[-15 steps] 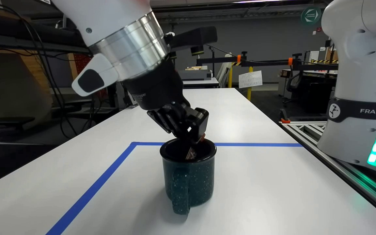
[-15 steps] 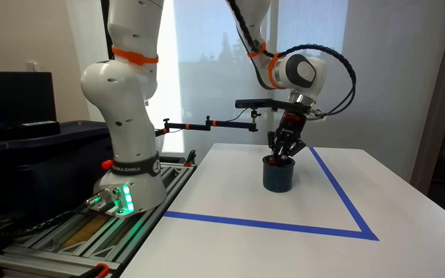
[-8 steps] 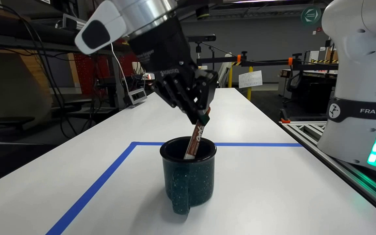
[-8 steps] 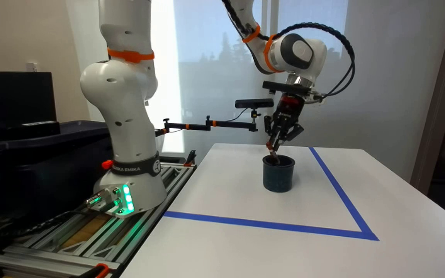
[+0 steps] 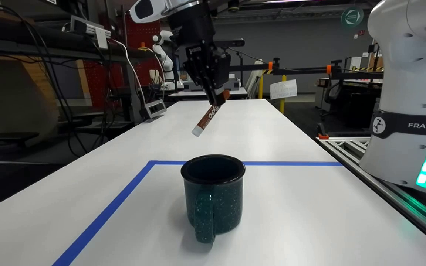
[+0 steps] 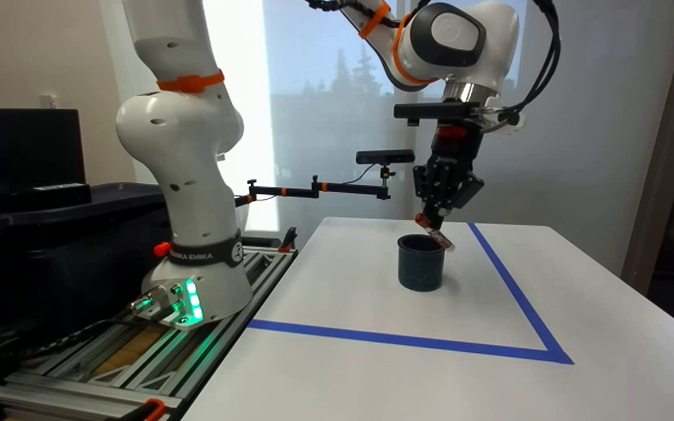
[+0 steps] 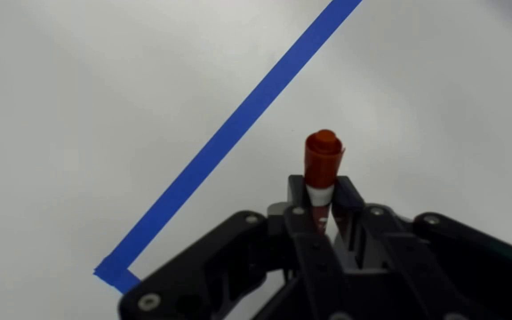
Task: Remove the marker from the cup
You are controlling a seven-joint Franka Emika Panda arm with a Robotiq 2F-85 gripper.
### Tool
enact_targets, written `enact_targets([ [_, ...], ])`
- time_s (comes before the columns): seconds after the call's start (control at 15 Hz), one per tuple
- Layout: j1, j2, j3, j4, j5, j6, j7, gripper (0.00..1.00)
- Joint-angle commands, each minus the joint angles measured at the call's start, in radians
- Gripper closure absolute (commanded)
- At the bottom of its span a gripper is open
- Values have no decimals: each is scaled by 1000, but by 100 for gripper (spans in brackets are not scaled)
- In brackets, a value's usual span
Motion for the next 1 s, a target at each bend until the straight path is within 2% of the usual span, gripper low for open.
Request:
enact_targets([
  [0.0,-25,-24,-27,-126,-66,255,133,95],
  [0.27,-52,88,-28,-194,-201,591,368,95],
  [0.47,-60,195,-49,-192,-410,764,593,95],
  [0.6,-48,264,-76,-168,-520,800,705,95],
  [0.67,-42,290,-84,-161,-536,808,732,95],
  [0.8,-47,326,-70,-157,-495,804,699,95],
  [0.93,-67,330,-34,-159,-416,783,608,95],
])
